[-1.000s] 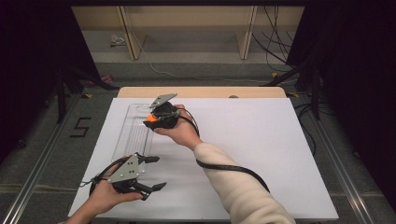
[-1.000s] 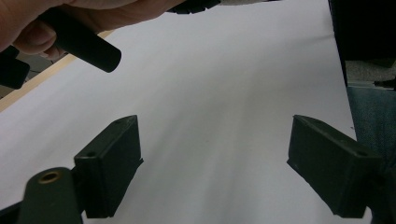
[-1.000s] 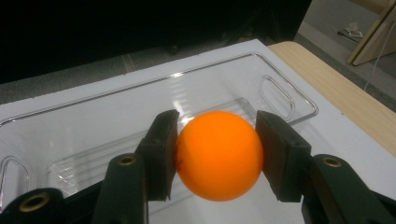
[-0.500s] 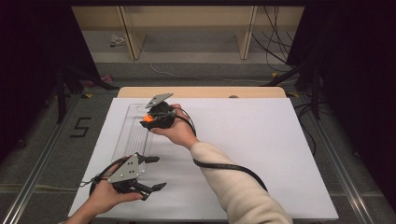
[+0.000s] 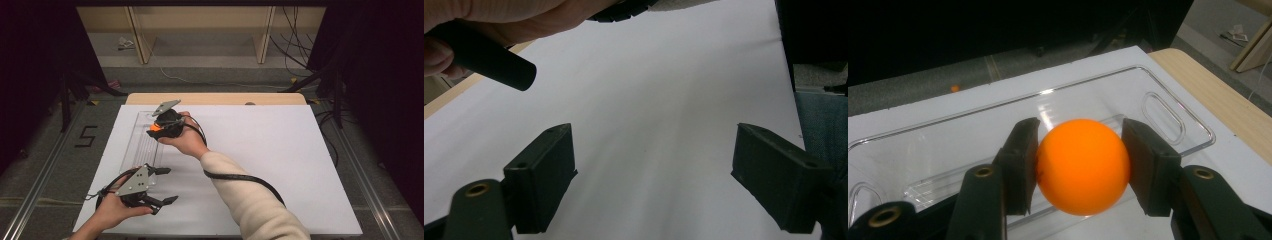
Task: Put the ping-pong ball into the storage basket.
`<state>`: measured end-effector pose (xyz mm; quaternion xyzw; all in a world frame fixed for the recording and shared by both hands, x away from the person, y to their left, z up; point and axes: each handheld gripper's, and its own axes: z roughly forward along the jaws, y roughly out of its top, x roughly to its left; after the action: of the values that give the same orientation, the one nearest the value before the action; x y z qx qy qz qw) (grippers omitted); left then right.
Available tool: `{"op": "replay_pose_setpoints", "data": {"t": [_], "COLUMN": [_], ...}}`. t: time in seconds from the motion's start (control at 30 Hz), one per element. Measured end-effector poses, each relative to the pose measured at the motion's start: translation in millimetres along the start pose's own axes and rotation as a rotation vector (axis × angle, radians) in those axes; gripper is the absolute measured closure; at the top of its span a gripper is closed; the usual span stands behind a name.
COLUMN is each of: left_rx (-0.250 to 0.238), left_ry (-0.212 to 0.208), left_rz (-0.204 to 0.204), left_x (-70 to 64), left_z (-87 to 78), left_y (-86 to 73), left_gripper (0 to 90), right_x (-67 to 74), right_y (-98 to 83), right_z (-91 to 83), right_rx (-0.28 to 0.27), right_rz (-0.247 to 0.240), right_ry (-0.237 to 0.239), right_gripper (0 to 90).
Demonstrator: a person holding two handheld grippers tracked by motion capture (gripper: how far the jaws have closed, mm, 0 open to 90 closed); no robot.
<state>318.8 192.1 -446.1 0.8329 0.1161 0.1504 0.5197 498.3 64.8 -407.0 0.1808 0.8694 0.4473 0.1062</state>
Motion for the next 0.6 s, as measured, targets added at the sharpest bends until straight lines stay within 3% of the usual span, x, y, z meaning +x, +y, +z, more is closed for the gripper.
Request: {"op": "replay_pose_setpoints", "data": {"t": [0.6], "left_rx": [0.0], "left_ry": [0.0], "left_rz": [0.001], "left_x": [0.0], "left_z": [-0.1], "left_y": [0.1], "left_gripper": [16.9], "right_x": [2.7], "right_y": [1.3], "right_z": [9.8], "right_rx": [0.008], "right_rz": [0.002], "right_ry": [0.006], "right_gripper": [51.2]}}
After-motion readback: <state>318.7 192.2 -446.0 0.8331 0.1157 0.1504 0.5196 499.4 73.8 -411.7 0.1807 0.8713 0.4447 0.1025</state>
